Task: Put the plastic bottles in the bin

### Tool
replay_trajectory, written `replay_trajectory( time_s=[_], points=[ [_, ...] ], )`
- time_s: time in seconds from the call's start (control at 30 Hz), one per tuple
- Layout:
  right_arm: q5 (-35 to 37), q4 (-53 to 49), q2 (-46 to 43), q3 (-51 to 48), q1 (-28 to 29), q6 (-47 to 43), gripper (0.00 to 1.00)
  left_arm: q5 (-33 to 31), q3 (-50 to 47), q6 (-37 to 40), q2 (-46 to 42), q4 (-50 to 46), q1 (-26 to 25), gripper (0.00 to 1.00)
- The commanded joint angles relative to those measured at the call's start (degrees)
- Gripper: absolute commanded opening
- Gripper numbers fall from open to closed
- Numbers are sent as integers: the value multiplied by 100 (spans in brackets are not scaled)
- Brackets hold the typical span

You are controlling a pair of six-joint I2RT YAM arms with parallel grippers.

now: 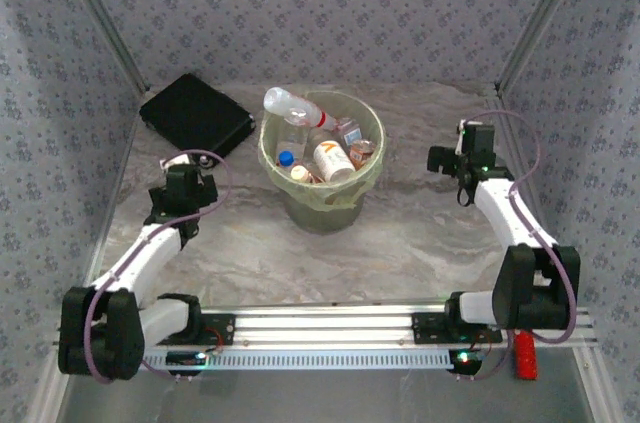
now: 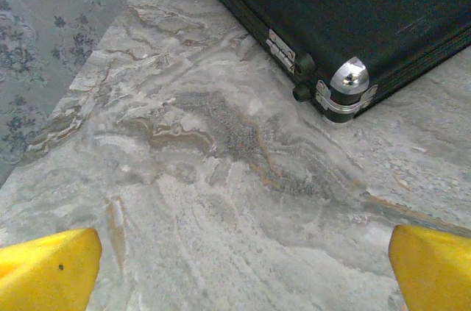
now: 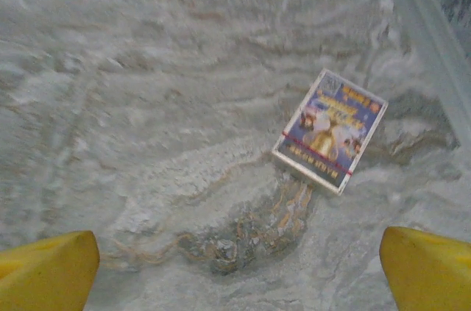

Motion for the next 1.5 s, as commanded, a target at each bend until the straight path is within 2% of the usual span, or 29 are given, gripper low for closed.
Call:
replay_trajectory(
  time_s=[0.0,0.2,0.27,0.47,0.57,0.67,0.77,1.47],
  points=[
    [340,1554,250,-528,2,175,100,172,-208,386,324,1518,104,100],
    [766,3094,792,-1301,54,-53,100,690,-255,443,1303,2701,290,100],
    [852,3795,881,-1601,50,-206,100,772,-194,546,1532,2838,293,100],
    [540,4542,878,-2028,202,-556,100,724,-257,895,1680,3329,328,100],
    [329,5204,820,-2434,187,-610,100,827,-665,1012,2026,4529,361,100],
    [0,5748,1010,-2666,80,-620,100,989,-586,954,2172,4433,441,100],
    [-60,5672,987,-2637,58,-600,100,1101,-699,945,2405,4857,503,100],
    [-127,5661,992,-2636,24,-599,100,1131,-669,854,2390,4743,573,100]
  ],
)
